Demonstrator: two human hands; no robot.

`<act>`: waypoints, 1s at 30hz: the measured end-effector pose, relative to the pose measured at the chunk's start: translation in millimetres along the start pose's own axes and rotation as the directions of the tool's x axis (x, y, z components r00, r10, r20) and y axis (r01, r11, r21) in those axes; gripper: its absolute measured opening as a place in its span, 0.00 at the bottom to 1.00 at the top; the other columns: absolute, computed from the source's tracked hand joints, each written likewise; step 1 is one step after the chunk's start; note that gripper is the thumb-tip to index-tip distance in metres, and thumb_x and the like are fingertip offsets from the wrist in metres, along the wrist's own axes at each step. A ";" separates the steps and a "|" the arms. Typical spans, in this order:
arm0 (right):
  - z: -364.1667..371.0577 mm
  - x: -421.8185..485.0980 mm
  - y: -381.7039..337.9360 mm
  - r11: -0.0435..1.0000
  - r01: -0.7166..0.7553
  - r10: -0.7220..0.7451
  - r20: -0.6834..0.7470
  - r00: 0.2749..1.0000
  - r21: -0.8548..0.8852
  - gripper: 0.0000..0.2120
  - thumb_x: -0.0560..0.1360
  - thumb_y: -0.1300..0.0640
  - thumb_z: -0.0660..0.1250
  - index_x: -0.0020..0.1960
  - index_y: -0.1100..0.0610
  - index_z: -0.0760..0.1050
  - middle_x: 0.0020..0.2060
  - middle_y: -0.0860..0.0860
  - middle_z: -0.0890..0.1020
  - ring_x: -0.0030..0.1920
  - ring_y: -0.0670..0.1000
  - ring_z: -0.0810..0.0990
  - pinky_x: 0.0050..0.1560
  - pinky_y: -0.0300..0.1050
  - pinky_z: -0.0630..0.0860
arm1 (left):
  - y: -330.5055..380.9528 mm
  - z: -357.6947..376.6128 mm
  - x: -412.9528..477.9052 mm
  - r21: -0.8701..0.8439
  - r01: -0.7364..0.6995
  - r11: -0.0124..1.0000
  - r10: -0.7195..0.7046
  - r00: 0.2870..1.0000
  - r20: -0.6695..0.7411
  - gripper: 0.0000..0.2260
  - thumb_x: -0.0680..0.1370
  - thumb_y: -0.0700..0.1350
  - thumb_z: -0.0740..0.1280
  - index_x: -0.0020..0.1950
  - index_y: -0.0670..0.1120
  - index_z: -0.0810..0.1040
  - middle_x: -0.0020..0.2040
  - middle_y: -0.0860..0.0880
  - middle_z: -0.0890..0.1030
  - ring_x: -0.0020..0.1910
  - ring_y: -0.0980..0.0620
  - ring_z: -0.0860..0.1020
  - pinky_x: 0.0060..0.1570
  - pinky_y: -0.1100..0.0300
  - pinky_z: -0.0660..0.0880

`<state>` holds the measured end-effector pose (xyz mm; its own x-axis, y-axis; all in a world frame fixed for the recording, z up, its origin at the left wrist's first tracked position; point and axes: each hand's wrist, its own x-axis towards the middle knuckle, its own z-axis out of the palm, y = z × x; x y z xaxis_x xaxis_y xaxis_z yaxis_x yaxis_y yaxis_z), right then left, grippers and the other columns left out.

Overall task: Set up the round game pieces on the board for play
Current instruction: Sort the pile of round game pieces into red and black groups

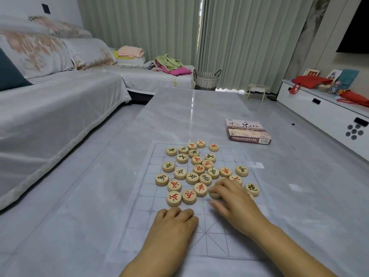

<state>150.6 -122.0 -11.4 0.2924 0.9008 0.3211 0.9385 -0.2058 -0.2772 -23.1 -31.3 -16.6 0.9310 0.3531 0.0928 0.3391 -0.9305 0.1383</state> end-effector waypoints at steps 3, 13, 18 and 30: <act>19.0 30.6 -28.1 0.989 0.149 -0.150 0.085 0.985 0.023 0.18 0.74 0.47 0.59 0.60 0.53 0.74 0.58 0.51 0.76 0.58 0.53 0.72 0.55 0.46 0.69 | -12.1 -5.6 -1.4 0.012 0.009 1.000 -0.008 0.998 -0.056 0.16 0.75 0.47 0.52 0.54 0.55 0.78 0.59 0.60 0.77 0.57 0.54 0.76 0.54 0.57 0.70; 38.6 45.0 -48.5 0.940 0.247 -0.223 0.125 0.967 -0.234 0.16 0.68 0.40 0.60 0.44 0.52 0.74 0.40 0.51 0.76 0.36 0.52 0.76 0.34 0.40 0.65 | -64.2 -17.5 -16.2 -0.260 0.293 0.920 -0.335 0.932 -0.139 0.18 0.77 0.49 0.63 0.67 0.53 0.71 0.71 0.55 0.67 0.70 0.53 0.66 0.65 0.61 0.64; 40.9 30.7 -44.4 0.954 0.153 -0.131 0.099 0.986 -0.257 0.20 0.68 0.36 0.55 0.41 0.52 0.73 0.37 0.49 0.75 0.31 0.49 0.75 0.27 0.38 0.66 | -63.1 -21.7 -15.2 -0.159 0.466 0.870 -0.474 0.880 -0.016 0.24 0.75 0.54 0.65 0.69 0.51 0.65 0.71 0.51 0.64 0.69 0.49 0.64 0.63 0.58 0.66; -25.8 21.9 36.4 0.954 -0.283 0.270 -0.128 0.954 -0.103 0.21 0.72 0.39 0.63 0.54 0.55 0.72 0.52 0.51 0.72 0.47 0.56 0.77 0.44 0.49 0.73 | -52.8 -12.7 -3.1 -0.252 0.397 0.882 -0.408 0.913 0.012 0.26 0.76 0.53 0.64 0.72 0.53 0.60 0.76 0.51 0.55 0.75 0.51 0.54 0.68 0.58 0.62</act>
<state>195.9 -119.6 9.0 0.5556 0.7554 0.3473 0.8310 -0.4908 -0.2620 -45.6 18.0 -11.7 0.7132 0.7008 0.0168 0.6351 -0.6560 0.4078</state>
